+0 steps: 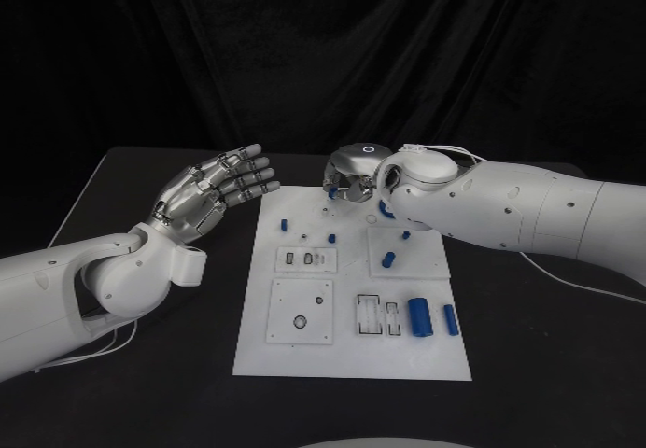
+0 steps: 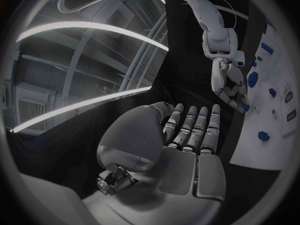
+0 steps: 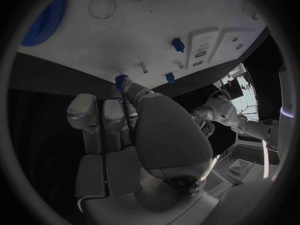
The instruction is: Assemble the parts on the task board
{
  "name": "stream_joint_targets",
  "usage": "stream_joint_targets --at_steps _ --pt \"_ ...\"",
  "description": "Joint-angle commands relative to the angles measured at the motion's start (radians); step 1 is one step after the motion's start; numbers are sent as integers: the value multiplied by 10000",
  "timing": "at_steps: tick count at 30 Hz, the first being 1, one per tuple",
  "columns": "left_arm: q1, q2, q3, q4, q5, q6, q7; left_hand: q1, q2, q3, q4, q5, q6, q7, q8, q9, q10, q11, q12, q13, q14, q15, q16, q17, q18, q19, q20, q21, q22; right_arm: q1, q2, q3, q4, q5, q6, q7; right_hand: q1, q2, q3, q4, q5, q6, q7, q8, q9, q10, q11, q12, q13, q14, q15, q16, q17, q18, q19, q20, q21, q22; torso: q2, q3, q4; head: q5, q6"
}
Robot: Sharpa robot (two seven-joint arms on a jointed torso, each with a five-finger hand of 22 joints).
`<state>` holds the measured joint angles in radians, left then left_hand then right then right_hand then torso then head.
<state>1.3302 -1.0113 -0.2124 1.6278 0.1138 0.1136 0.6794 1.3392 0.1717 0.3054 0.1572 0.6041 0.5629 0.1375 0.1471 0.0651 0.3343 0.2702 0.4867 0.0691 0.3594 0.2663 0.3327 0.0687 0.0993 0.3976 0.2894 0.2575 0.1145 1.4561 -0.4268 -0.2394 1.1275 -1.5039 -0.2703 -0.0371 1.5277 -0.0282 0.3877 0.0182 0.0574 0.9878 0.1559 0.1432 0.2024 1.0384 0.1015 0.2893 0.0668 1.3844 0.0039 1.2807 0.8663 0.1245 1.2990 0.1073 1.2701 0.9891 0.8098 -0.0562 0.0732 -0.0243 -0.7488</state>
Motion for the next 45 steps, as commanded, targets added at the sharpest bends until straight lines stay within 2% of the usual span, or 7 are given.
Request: stream_joint_targets --at_steps 1,21,27,29,31,40,45 --pt "16 10 8 10 60 100 712 -130 1 59 8 26 32 40 57 14 17 32 -24 -2 68 31 25 16 -76 60 18 50 -5 -57 50 11 -79 -90 -7 90 -42 -93 -10 61 35 -79 12 -67 11 48 -63 -69 7 -27 76 -39 -15 -49 -11 74 -31 3 0 -4 -1 -24 -19" --pt "15 73 8 -49 161 217 746 -155 31 129 0 46 56 53 66 18 26 37 -16 0 99 41 67 20 -90 68 15 56 -5 -196 250 28 -377 -91 353 -55 -392 -343 -107 301 9 -634 -45 -453 7 -779 192 -769 -4 -478 286 -456 -658 58 -487 252 -483 -553 -1 -5 3 -28 -48" --pt "15 73 8 -81 189 229 718 -161 37 145 -1 50 59 56 67 18 29 38 -14 1 103 42 74 21 -93 72 15 58 -4 -204 220 32 -377 12 350 -108 -527 -503 -652 273 101 -2699 -356 -793 -445 -3188 477 -1462 19 -1250 271 -994 -1663 281 -1293 286 -1298 -1594 -6 -8 -3 -21 -40" --pt "15 69 8 -89 198 231 711 -163 38 149 -2 50 43 57 63 17 29 39 -14 1 94 43 66 19 -94 72 15 59 -4 -205 190 36 -358 80 243 -54 -554 -469 -934 288 89 -4632 -560 -892 -897 -3969 544 -1520 28 -1508 309 -1120 -1948 337 -1534 314 -1562 -1882 -12 -13 -7 -10 -35" --pt "15 46 9 -89 207 232 702 -163 38 149 -2 50 43 57 63 17 29 39 -14 1 94 43 66 19 -94 72 15 59 -4 -202 127 55 -312 148 52 24 -523 -442 -1006 275 98 -4872 -594 -910 -960 -4068 555 -1440 49 -1575 321 -1143 -2019 350 -1582 324 -1620 -1934 -14 -13 -11 7 -16" --pt "14 -189 9 38 251 136 688 -169 36 159 -5 48 63 60 68 19 27 40 -15 0 103 46 78 21 -96 73 15 59 -5 396 -779 112 562 254 -200 149 58 -31 -903 -97 1161 -2407 -21 -213 -549 -2626 375 336 573 -1326 372 -782 -1545 227 -1177 344 -1191 -1197 -6 0 -13 -20 187" --pt "14 -285 9 102 289 100 677 -172 33 164 -8 47 76 61 72 20 28 41 -13 1 113 47 89 23 -98 73 14 60 -5 911 -1967 109 1804 574 363 -143 -164 -87 -1002 -12 1112 -1912 -137 -254 -581 -1452 -369 3963 2698 -1156 -118 -700 -1366 188 -1000 -81 -963 -728 -34 -5 -76 61 204"
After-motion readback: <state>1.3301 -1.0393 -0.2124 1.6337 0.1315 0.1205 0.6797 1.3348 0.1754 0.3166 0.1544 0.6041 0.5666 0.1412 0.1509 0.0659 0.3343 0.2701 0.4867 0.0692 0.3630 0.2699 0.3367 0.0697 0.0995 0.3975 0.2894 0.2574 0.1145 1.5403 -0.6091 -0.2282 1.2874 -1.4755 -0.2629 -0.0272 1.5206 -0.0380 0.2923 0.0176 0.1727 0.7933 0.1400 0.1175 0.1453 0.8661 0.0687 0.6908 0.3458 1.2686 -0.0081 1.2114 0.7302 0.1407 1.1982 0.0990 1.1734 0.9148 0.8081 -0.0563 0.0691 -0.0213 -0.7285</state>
